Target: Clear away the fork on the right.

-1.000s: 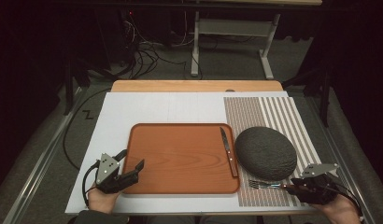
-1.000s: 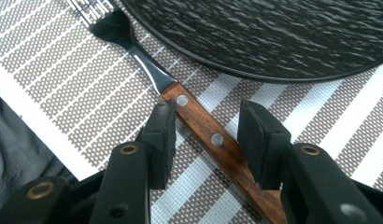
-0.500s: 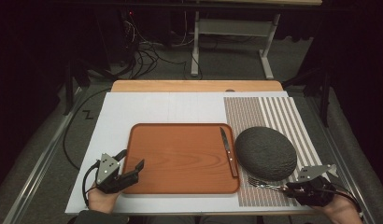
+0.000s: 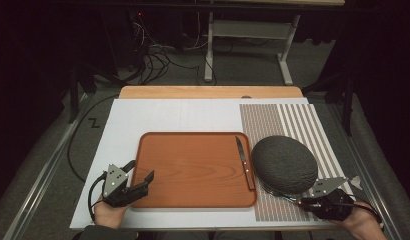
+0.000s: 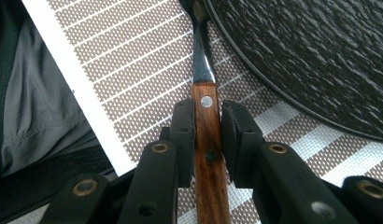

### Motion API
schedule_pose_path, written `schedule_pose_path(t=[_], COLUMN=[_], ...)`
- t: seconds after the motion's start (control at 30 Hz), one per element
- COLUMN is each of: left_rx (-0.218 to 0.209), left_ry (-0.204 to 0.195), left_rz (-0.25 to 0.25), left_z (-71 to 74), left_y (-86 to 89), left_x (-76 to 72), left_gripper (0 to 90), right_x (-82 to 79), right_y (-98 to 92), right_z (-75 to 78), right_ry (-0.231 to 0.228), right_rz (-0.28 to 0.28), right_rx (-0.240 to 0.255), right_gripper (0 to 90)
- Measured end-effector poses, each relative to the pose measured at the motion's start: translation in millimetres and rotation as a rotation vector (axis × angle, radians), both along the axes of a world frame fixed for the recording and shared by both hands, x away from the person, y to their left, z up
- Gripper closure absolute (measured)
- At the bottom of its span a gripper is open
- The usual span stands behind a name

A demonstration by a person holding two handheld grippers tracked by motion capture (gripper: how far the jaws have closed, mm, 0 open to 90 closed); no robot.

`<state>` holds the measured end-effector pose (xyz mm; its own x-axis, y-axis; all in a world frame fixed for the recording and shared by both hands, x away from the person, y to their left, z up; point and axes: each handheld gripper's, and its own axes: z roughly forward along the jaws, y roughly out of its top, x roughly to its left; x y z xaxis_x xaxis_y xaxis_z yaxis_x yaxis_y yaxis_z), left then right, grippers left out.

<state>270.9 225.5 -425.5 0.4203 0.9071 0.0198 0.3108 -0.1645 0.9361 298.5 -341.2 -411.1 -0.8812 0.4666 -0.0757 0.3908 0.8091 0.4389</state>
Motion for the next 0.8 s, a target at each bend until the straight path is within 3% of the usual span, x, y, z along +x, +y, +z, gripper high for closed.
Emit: schedule_pose_path(t=[0.8], left_rx=[-0.001], left_ry=[-0.002], left_rz=[0.001], left_z=[0.1], left_y=[0.0], left_x=[-0.1], left_gripper=[28.2], right_x=[2.9], right_y=[11.7], right_z=[-0.9], right_ry=[-0.01], right_rz=[0.051], right_rx=[-0.001], right_gripper=[78.8])
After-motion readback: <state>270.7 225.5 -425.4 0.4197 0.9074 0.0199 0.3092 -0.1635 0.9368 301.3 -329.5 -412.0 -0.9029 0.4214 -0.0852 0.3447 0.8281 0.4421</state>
